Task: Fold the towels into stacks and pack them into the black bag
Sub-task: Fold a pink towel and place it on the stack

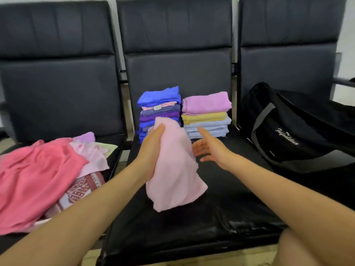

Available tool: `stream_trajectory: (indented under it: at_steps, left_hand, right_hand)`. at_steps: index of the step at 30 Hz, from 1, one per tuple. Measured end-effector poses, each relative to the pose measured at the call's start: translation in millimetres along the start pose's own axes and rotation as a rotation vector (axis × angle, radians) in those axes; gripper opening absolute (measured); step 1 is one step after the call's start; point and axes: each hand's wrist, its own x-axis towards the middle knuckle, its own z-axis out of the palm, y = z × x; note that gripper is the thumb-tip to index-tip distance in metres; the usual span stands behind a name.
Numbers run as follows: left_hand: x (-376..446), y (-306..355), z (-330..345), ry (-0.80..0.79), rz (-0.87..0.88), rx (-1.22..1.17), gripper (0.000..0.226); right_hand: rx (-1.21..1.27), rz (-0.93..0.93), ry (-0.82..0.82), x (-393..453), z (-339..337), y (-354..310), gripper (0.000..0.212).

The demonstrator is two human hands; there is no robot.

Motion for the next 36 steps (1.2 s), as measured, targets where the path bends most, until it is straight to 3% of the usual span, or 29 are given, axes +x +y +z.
stream_trajectory:
  at_steps: [2,5,8,9,11,13,16,19,21,24,28,30,33,36]
  left_hand:
    - [-3,1,-1,-0.025,0.047,0.004,0.046]
    - [-7,-9,-12,0.030,0.155,0.099,0.035]
    - [-12,-25,-28,0.073,0.260,0.314,0.012]
    - [-13,-31,-33,0.066,0.267,0.342,0.019]
    - [-12,-40,-43,0.017,0.214,0.328,0.030]
    - [-3,-48,-49,-0.043,0.125,0.377,0.024]
    - [9,-56,-53,-0.083,-0.143,0.559,0.024]
    - [-1,-61,-57,-0.157,-0.209,0.687,0.048]
    - [-4,-64,-58,-0.173,-0.224,0.819,0.070]
    - [7,-59,-51,-0.047,-0.179,0.942,0.069]
    - [19,-53,-41,0.029,-0.107,0.894,0.069]
    - [30,-53,-39,0.067,-0.188,0.853,0.070]
    - [28,-51,-29,-0.055,-0.341,0.847,0.061]
    - [30,-58,-20,-0.118,-0.459,0.897,0.053]
  right_hand:
    - [-0.027,0.033,-0.067,10,11,11,0.058]
    - [-0.031,0.065,-0.125,19,27,28,0.053]
    - [-0.206,0.049,-0.182,20,32,43,0.046]
    - [-0.288,0.037,-0.198,20,32,49,0.044]
    - [-0.432,0.003,-0.164,22,33,62,0.050]
    - [-0.500,-0.021,-0.105,28,31,72,0.047]
    - [-0.692,-0.037,0.010,37,20,77,0.047]
    - [-0.861,-0.003,0.094,42,9,85,0.067]
    - [-0.893,0.018,0.074,45,7,88,0.060]
    - [-0.770,-0.017,0.044,47,8,86,0.023]
    - [-0.340,-0.031,0.025,41,12,77,0.035]
    - [-0.227,0.029,0.009,39,14,74,0.034]
    - [-0.159,0.103,0.020,38,10,64,0.025]
    - [0.204,0.146,0.078,33,0,44,0.018]
